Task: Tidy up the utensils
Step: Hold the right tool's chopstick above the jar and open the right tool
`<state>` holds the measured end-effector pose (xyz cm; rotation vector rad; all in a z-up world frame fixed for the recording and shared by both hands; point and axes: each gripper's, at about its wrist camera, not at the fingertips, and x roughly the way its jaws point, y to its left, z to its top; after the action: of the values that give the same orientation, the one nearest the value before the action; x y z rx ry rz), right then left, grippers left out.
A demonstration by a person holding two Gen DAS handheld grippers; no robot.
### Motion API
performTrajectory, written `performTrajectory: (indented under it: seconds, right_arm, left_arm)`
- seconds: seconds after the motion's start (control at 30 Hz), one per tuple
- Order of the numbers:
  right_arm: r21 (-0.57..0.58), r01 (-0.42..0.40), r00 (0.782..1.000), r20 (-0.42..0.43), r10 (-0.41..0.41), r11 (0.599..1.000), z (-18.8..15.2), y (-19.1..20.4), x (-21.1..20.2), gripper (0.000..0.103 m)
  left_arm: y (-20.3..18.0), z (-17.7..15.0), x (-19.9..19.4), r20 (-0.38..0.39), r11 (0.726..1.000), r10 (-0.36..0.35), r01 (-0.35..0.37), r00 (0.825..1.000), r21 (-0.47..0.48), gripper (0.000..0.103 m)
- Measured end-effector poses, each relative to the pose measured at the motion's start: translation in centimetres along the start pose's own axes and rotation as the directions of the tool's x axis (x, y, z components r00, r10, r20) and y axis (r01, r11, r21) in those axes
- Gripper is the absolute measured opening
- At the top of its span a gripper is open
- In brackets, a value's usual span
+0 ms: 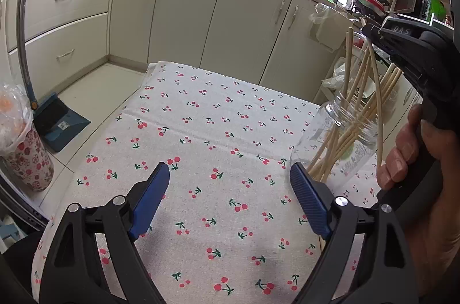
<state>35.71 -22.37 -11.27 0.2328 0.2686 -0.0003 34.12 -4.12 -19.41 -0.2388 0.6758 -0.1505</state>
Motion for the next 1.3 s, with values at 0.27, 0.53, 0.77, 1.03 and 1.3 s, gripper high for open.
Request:
performTrajectory:
  seconds: [0.27,0.53,0.77,1.03,1.3]
  right_arm:
    - [0.163,-0.071,0.997,-0.032,0.077,0.984,1.8,-2.0,-0.2,0.006]
    - [0.220,-0.126,0.992,0.019,0.125,0.967,5.6,-1.9,-0.7,0.006]
    - [0.175,-0.130,0.991,0.052,0.123,0.976,5.9,-1.2,-2.2,0.006]
    - [0.139,-0.152,0.986,0.092,0.140,0.979,7.3,-1.3,-4.8,0.006]
    - [0.092,-0.085,0.994,0.078,0.078,0.992,6.0,-2.2,-3.6,0.006]
  left_arm:
    - [-0.2,-0.1,0.1,-0.007,1.000,-0.002,0.002,1.000,-0.001,0.082]
    - [0.2,-0.1,0.3,-0.014,1.000,-0.010,0.010,1.000,-0.026,0.082]
    - [0.6,-0.1,0.5,-0.021,0.999,-0.013,0.012,1.000,-0.046,0.082]
    - [0.6,-0.1,0.6,-0.024,0.999,-0.005,0.004,1.000,-0.050,0.082]
    - [0.2,-0.1,0.3,-0.015,1.000,0.004,-0.004,1.000,-0.031,0.082]
